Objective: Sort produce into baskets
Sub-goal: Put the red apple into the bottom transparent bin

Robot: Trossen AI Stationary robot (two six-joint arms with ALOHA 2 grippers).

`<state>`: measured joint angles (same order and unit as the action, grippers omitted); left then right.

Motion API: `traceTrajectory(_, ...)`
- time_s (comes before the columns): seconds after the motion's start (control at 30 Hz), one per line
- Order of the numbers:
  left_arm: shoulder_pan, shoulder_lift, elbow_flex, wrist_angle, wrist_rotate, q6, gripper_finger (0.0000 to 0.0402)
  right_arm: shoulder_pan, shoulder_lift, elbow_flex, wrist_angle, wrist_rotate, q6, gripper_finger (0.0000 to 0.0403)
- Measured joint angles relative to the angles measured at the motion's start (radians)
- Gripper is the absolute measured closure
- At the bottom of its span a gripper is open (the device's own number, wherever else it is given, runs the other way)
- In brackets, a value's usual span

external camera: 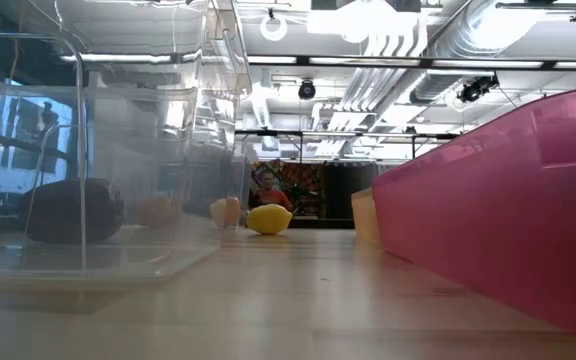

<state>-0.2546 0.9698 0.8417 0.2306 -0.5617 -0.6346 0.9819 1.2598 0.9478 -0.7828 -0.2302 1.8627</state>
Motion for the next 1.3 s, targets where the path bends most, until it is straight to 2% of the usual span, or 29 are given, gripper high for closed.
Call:
traceTrajectory(0.1, 0.000, 0.000, 0.000, 0.000, 0.000, 0.000, 0.0005, 0.000, 0.058, 0.002, 0.035, -0.085, 0.001, 0.0006)
traceTrajectory(0.3, 0.000, 0.000, 0.000, -0.001, 0.003, 0.003, 0.0005, 0.000, 0.186, 0.084, -0.079, -0.154, 0.027, 0.0006)
traceTrajectory(0.57, 0.000, 0.000, 0.000, -0.002, 0.028, 0.003, 0.0005, 0.011, 0.349, 0.157, -0.177, -0.303, 0.018, 0.0006)
traceTrajectory(0.87, 0.000, 0.000, 0.000, -0.002, 0.028, 0.000, 0.0005, 0.021, 0.450, 0.158, -0.136, -0.322, 0.014, 0.0006)
traceTrajectory(1.3, 0.000, 0.000, 0.000, -0.002, 0.028, 0.000, 0.0005, 0.022, 0.588, 0.156, -0.086, -0.419, -0.087, 0.0006)
